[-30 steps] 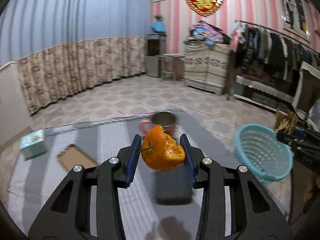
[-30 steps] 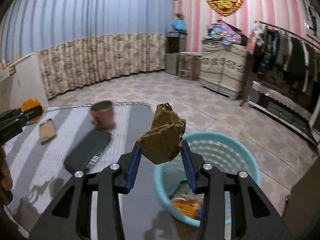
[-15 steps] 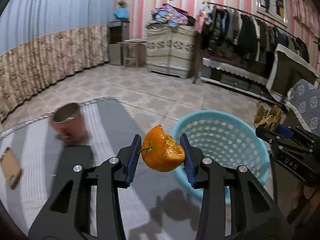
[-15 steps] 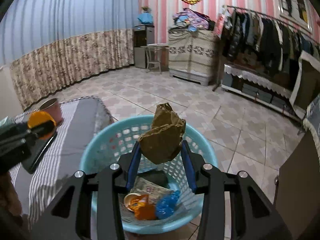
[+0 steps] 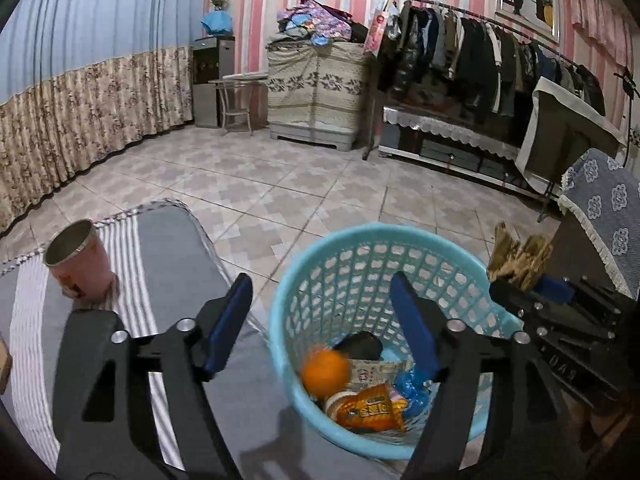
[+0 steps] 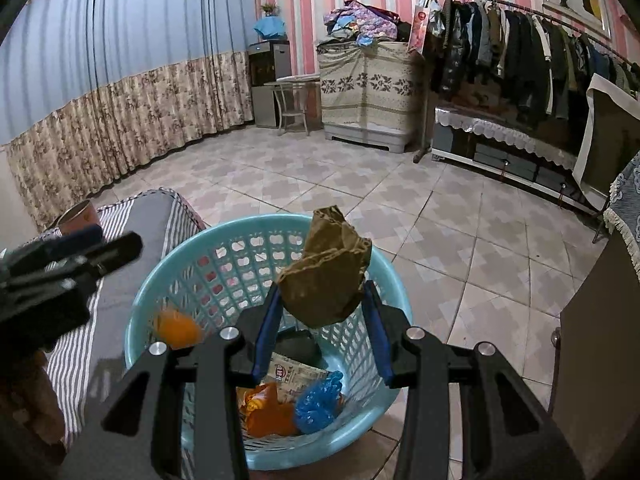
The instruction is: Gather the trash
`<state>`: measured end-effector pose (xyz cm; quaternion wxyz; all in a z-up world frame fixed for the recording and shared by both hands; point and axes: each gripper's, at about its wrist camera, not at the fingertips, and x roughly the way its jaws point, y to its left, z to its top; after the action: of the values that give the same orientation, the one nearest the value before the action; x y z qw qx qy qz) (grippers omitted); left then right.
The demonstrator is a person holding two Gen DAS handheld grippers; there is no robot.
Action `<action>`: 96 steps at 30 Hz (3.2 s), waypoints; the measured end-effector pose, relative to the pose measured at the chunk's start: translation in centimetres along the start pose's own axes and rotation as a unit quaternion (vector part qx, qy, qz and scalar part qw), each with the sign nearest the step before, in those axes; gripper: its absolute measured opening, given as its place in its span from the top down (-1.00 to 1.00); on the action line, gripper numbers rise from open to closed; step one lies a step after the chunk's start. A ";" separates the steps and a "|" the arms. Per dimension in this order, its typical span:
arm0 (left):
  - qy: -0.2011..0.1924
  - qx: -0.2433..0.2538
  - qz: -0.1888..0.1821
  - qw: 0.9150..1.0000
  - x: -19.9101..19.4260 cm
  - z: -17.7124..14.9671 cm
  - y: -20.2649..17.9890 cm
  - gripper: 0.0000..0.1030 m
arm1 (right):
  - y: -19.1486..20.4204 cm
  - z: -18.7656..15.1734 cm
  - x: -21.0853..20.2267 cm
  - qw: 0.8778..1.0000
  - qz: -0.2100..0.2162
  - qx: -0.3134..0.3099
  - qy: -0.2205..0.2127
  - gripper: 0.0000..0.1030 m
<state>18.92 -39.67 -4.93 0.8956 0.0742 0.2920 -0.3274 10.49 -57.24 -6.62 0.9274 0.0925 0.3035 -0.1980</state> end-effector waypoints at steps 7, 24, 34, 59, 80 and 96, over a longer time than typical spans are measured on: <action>-0.021 0.005 0.045 0.999 -1.9 0.7 2.1 -0.65 | 0.7 -0.4 0.7 1.000 0.010 -0.007 0.011 0.21; -0.034 -0.009 0.096 0.995 -6.1 -1.2 5.8 -0.89 | 2.8 -0.5 0.9 1.000 0.003 -0.010 -0.003 -0.52; -0.044 -0.050 0.118 0.991 -10.9 -3.2 9.5 -0.89 | 4.1 -0.3 -1.4 0.999 0.007 -0.025 -0.030 -0.90; -0.090 -0.102 0.203 0.970 -29.6 -12.8 16.7 -0.90 | 18.2 -7.2 -17.0 0.983 0.140 -0.091 -0.078 -0.91; -0.101 -0.117 0.269 0.951 -32.6 -15.1 17.3 -0.90 | 22.1 -9.6 -20.9 0.979 0.139 -0.104 -0.108 -0.91; -0.103 -0.116 0.272 0.950 -33.0 -15.2 17.1 -0.90 | 22.7 -10.5 -21.4 0.980 0.128 -0.103 -0.110 -0.91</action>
<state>2.15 -3.55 0.51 0.9784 0.0125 0.2024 -0.0408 -1.21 -26.94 -1.05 0.9773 0.0117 0.2043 -0.0546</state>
